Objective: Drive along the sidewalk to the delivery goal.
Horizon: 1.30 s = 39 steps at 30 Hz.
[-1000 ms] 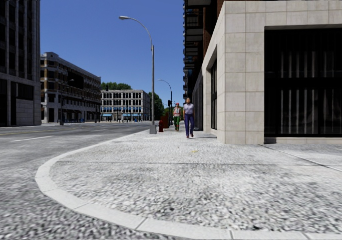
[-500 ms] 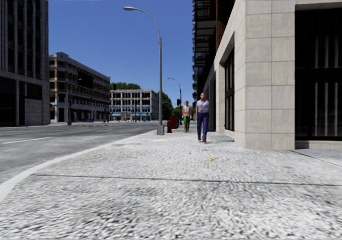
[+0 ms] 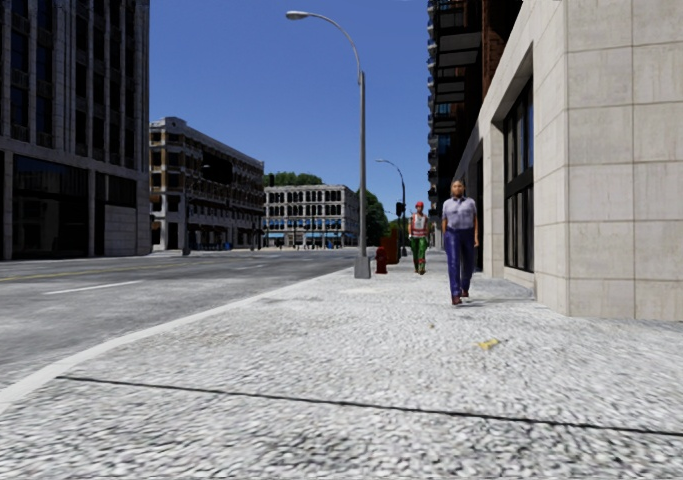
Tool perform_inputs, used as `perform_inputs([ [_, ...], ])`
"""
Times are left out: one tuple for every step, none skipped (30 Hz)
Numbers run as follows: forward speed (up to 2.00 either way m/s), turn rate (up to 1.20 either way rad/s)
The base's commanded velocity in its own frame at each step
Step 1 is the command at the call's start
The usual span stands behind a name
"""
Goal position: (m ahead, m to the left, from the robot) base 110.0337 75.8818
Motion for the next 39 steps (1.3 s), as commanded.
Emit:
perform_inputs([
  [1.18, 0.39],
  [1.18, 0.22],
  [1.18, 0.0],
  [1.18, 0.0],
  [1.18, 0.0],
  [1.18, 0.0],
  [1.18, 0.0],
  [1.18, 0.0],
  [1.18, 0.0],
  [1.18, 0.0],
  [1.18, 0.0],
  [1.18, 0.0],
  [1.18, 0.0],
  [1.18, 0.0],
  [1.18, 0.0],
  [1.18, 0.0],
  [1.18, 0.0],
  [1.18, 0.0],
  [1.18, 0.0],
  [1.18, 0.0],
  [1.18, 0.0],
  [1.18, 0.0],
  [1.18, 0.0],
  [1.17, 0.0],
  [1.17, 0.0],
  [1.16, 0.0],
  [1.12, 0.0],
  [1.09, 0.0],
  [1.09, 0.0],
  [1.05, 0.0],
  [1.01, 0.0],
  [1.0, 0.0],
  [0.99, 0.0],
  [0.99, 0.0],
  [0.99, 0.0],
  [0.99, 0.0],
  [0.99, 0.0],
  [0.99, 0.0],
  [0.99, 0.0],
])
